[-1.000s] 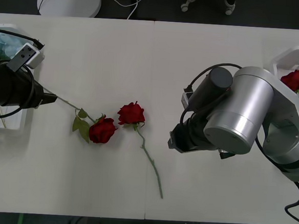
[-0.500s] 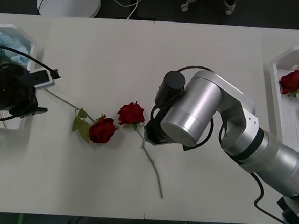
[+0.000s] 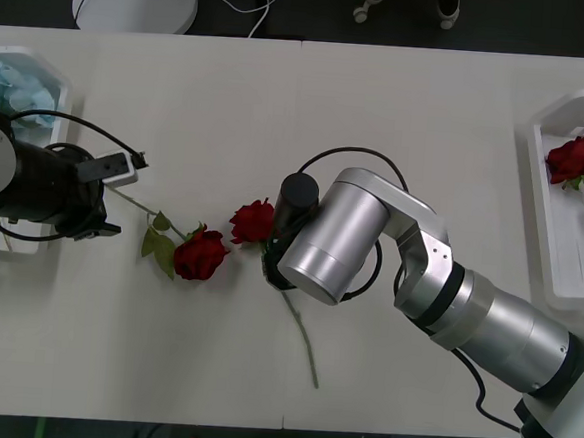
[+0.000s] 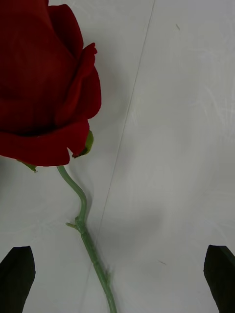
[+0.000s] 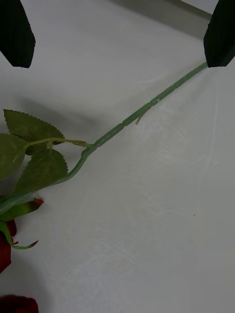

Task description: Put the red flowers into the right box and the blue flowers into the left box

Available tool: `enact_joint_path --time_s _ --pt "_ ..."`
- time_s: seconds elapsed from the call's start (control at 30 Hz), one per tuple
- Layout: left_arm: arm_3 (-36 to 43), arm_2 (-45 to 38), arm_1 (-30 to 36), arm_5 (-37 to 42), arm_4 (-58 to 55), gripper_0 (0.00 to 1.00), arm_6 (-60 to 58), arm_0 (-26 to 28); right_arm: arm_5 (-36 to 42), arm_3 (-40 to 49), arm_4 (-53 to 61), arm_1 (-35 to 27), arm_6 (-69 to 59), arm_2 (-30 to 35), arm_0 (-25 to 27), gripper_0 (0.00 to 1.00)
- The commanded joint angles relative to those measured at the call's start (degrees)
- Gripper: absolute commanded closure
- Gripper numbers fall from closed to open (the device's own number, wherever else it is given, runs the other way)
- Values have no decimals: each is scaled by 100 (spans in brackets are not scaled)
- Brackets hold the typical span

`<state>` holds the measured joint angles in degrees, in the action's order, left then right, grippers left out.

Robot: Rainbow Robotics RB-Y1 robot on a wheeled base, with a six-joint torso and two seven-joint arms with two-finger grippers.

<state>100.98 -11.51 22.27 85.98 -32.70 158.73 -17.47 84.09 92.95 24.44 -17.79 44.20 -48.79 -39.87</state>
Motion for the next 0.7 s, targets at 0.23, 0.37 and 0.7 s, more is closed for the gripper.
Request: enact_joint_path --time_s 0.23,0.37,0.7 --pt "-280 642 111 -240 448 0 -373 -371 -280 -198 -361 328 573 -430 -241 0" --pt "-588 861 85 -574 475 0 -373 -406 -359 -444 -404 451 643 -438 -258 0" --pt "-1361 1248 41 -960 571 0 -373 -793 -438 -936 -580 697 784 -500 -337 0"
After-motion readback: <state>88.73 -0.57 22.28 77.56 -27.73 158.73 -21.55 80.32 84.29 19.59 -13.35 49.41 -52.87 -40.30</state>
